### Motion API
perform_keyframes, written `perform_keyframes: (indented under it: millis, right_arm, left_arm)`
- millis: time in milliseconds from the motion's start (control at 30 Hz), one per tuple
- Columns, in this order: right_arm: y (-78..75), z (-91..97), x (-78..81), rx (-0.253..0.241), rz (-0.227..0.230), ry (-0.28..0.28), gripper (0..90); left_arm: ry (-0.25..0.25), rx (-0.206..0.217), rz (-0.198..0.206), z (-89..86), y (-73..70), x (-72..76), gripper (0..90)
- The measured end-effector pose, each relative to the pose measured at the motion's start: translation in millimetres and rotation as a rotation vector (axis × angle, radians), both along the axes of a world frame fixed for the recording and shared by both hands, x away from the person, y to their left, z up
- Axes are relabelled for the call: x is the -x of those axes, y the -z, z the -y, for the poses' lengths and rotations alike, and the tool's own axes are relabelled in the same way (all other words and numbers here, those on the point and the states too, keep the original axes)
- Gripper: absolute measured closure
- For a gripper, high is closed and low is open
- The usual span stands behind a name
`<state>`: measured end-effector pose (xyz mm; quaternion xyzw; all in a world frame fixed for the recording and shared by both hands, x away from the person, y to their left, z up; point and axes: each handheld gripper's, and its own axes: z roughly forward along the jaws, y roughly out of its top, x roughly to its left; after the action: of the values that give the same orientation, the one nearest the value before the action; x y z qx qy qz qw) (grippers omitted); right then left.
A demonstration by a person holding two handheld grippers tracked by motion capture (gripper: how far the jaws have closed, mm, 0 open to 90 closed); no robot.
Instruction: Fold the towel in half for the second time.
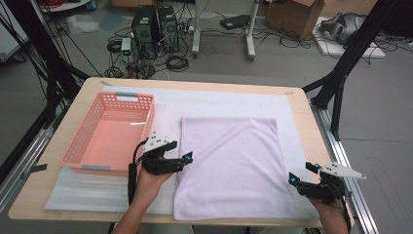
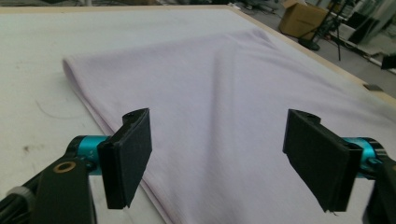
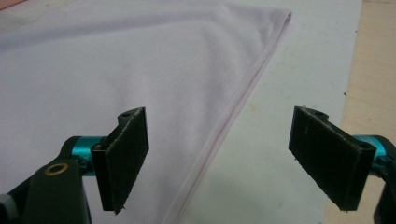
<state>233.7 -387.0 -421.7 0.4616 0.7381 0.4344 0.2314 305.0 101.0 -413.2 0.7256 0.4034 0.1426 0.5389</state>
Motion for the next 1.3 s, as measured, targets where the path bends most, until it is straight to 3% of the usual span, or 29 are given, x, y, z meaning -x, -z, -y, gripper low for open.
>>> perform_keyframes:
  millis: [233,367,400,467,567,700,767,800,833,867,933,1033,1100,1167,1200,1300]
  right_arm:
    - [-5.9,-10.9,-51.2,-0.012,-0.047,-0.031,24.3]
    - [-5.1,-20.1,-77.3,0.005,-0.079,-0.049,27.4]
    - [-4.7,-21.7,-82.7,0.009,-0.083,-0.045,27.5]
    - [-4.2,-23.8,-92.0,0.009,-0.091,-0.041,29.2]
    - [-3.6,-25.0,-104.1,0.009,-0.106,-0.032,30.5]
    - [-0.7,-26.0,-117.6,0.021,-0.124,-0.019,31.4]
    - [1.8,-26.0,-123.5,0.024,-0.129,-0.016,31.4]
    - [2.7,-26.4,-125.6,0.016,-0.136,-0.014,31.4]
    - [3.8,-26.7,-127.5,0.015,-0.134,-0.014,31.4]
    - [4.9,-27.1,-129.0,0.015,-0.136,-0.015,31.4]
    - [6.5,-28.2,-131.0,0.018,-0.138,-0.020,31.4]
    - [8.2,-28.0,-132.9,0.024,-0.139,-0.023,31.4]
    - [9.3,-25.9,-134.7,0.024,-0.145,-0.007,31.4]
    - [10.5,-23.5,-138.0,0.021,-0.150,0.011,31.4]
    - [11.0,-23.0,-139.9,0.021,-0.153,0.019,31.5]
    - [15.9,-24.6,-154.7,0.048,-0.175,0.068,36.6]
  left_arm:
    - [-0.041,-0.052,-0.029,4.1,2.6,-41.7,30.2]
    - [-0.055,-0.070,-0.062,6.9,5.7,-61.7,31.5]
    - [-0.069,-0.063,-0.054,7.5,7.4,-65.0,32.4]
    - [-0.098,-0.071,-0.043,7.9,12.9,-71.0,33.7]
    - [-0.107,-0.088,-0.085,9.5,25.1,-79.3,35.2]
    - [-0.150,-0.105,-0.102,11.1,36.0,-87.6,37.5]
    - [-0.176,-0.126,-0.148,12.1,38.4,-92.7,40.9]
    - [-0.163,-0.146,-0.168,14.4,38.9,-96.1,41.8]
    - [-0.162,-0.180,-0.165,17.6,37.8,-97.8,42.4]
    - [-0.154,-0.207,-0.158,20.8,36.5,-99.6,44.9]
    - [-0.194,-0.239,-0.134,24.9,37.5,-101.4,55.4]
    - [-0.262,-0.230,-0.143,20.5,37.7,-105.9,76.8]
    - [-0.309,-0.226,-0.138,18.2,38.2,-108.4,74.0]
    - [-0.320,-0.191,-0.153,14.6,38.6,-110.0,63.4]
    - [-0.319,-0.170,-0.163,12.3,38.9,-111.0,54.2]
    - [-0.301,-0.169,-0.164,13.0,39.2,-111.6,48.8]
